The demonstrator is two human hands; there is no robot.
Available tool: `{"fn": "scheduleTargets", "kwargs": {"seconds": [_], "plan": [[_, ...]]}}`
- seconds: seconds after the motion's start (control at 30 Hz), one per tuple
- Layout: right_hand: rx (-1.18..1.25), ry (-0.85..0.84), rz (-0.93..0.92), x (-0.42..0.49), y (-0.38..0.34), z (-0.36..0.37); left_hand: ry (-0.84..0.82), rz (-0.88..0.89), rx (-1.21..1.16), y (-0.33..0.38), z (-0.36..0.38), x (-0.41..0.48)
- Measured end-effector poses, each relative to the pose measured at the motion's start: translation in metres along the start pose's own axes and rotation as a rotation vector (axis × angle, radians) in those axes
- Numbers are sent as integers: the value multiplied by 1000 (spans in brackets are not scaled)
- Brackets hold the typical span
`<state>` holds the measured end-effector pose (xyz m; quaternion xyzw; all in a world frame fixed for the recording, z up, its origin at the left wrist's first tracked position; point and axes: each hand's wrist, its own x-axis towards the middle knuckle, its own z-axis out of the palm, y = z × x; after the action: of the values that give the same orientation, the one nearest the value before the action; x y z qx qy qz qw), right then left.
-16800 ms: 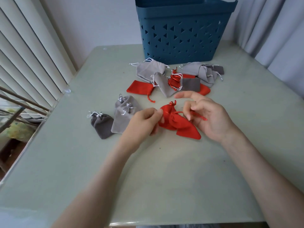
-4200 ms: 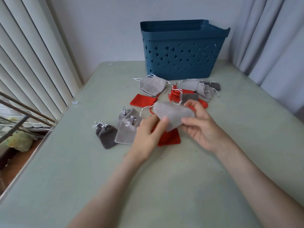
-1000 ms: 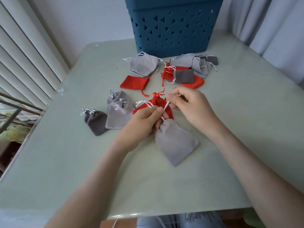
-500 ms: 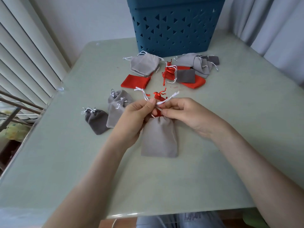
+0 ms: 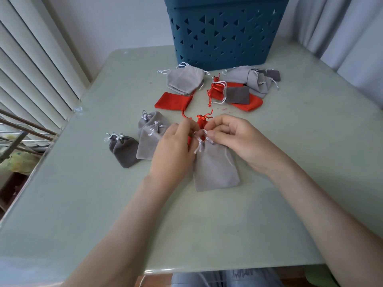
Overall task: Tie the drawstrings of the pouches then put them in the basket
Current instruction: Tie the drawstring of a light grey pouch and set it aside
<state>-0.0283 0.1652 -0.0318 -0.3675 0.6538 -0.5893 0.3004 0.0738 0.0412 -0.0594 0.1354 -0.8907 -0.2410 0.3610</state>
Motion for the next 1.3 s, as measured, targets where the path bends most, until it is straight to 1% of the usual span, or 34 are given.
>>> {"fn": "scheduleTargets", "kwargs": {"seconds": [0.13,0.23,0.3,0.47,0.53,0.6,0.67,0.73,0.87,0.97,1.07,1.2,1.3], "plan": [[92,-55,57,0,-1,2,29,70,16,5,-3,-2],[58,-89,91,-2,-2,3,79,131,40,8,-5,-1],[54,-71,94,-3,-2,2,83,148,39,7,-7,-1],[120,-3,95,-1,-5,2,64,126,9,8,-8,-1],[227,59,95,1,-7,3,43,192,-7,7,-7,0],[402,112,81,2,-9,1,-13,235,-47,7,-7,-1],[536,149,56,4,-10,-3,-52,225,-93,9,-9,-2],[572,151,50,4,-11,-5,-57,201,-125,8,-9,-2],[510,110,87,3,-7,-3,3,182,-109,6,-7,-1],[403,10,129,2,-3,-5,51,164,-125,8,-6,0],[347,-69,144,1,-2,-10,86,159,-113,10,-7,1],[414,-136,118,1,-2,-12,114,181,-114,10,-7,1],[463,-138,93,1,-4,-12,98,208,-143,10,-6,0]]}}
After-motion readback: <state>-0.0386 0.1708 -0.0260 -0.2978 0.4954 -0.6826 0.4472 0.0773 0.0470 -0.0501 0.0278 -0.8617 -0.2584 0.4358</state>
